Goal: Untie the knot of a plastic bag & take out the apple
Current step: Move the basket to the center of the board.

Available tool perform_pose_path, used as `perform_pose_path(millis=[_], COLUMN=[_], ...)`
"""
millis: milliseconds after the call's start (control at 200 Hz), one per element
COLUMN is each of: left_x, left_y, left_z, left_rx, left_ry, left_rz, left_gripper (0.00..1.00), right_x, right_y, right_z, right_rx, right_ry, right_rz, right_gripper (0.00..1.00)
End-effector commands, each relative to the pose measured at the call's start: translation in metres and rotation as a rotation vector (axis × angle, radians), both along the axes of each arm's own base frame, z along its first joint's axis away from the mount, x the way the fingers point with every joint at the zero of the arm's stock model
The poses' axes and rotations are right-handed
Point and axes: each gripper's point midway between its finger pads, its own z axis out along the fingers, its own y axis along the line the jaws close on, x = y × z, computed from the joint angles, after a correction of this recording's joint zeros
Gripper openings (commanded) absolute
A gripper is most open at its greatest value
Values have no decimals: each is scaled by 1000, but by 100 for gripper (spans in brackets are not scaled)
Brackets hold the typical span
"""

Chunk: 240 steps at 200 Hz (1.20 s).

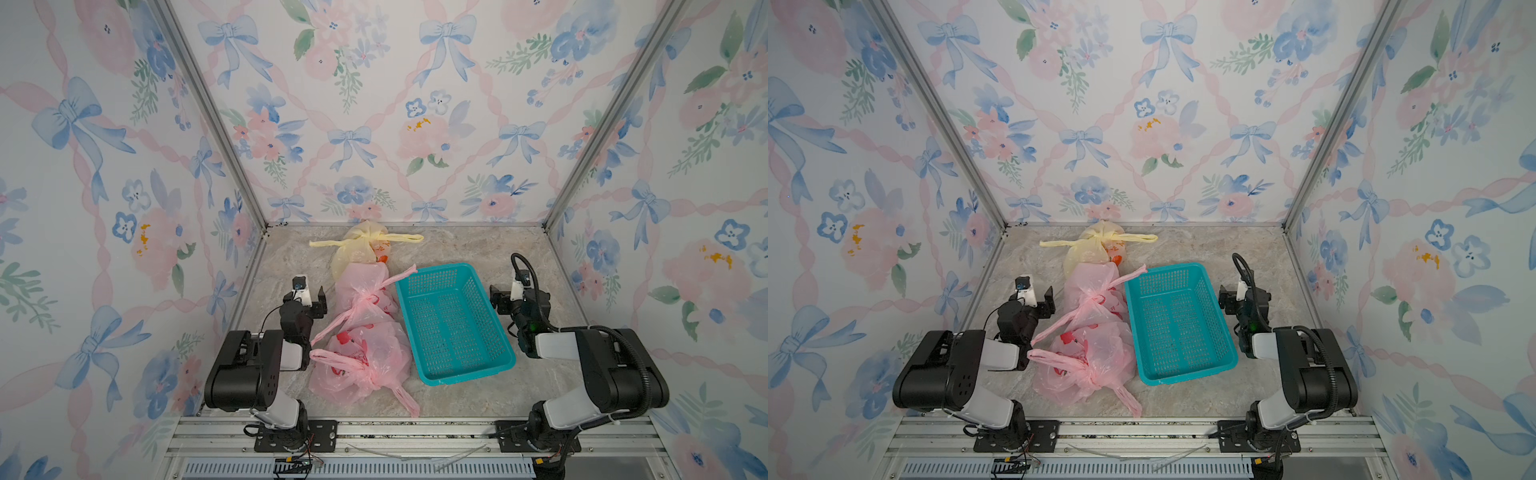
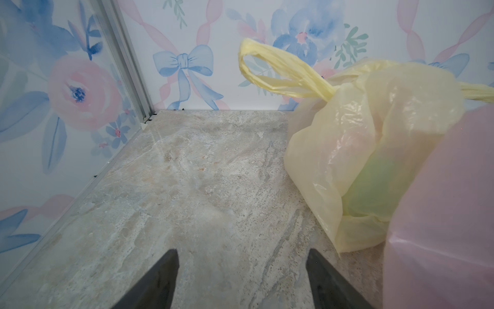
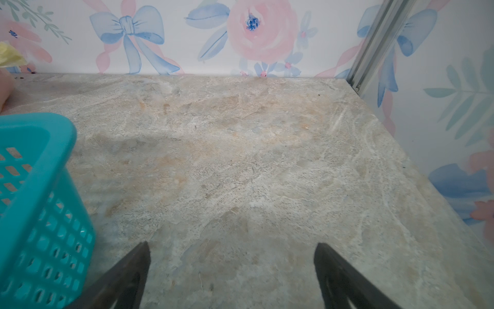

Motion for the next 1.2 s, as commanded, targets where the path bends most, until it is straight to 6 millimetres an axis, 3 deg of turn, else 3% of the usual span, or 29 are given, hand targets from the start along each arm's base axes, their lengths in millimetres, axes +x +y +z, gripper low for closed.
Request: perform_pose_path(millis=[0, 220, 300, 395, 480, 500, 625, 800, 895, 1050, 1195], left_x=[-1, -14, -22, -26, -30, -29, -27, -18, -14, -9, -7], left_y=[10, 32, 17, -19, -60, -71, -121, -143, -154, -158, -155], left_z=[24, 106, 132, 147, 138, 147, 126, 105, 97, 70, 49], left_rx=[-48, -111, -161, -170, -115, -112, -165, -161, -175, -158, -130], left_ry=[-9, -30, -53, 9, 128, 131, 278, 405, 443, 527, 598], left_rz=[39, 177, 114, -9, -120, -152, -312, -348, -379, -359, -338], left_gripper=[75, 72, 69, 68, 71, 72, 76, 76, 77, 73, 40], right_x=[0, 0, 3, 8, 6, 4, -13, -57, -75, -73, -65], right_y=[-2, -3, -6, -5, -1, 2, 43, 119, 143, 120, 88], right_z=[2, 2, 8, 29, 53, 58, 91, 106, 106, 99, 82], right_rx=[4, 22, 29, 48, 106, 114, 127, 50, 27, -42, -89], right_ry=[-5, -5, -1, 71, 143, 153, 267, 428, 461, 499, 576], right_rz=[-14, 1, -15, -1, 7, 15, 119, 327, 389, 243, 106], right_gripper=[96, 99, 93, 88, 88, 88, 88, 89, 90, 90, 90])
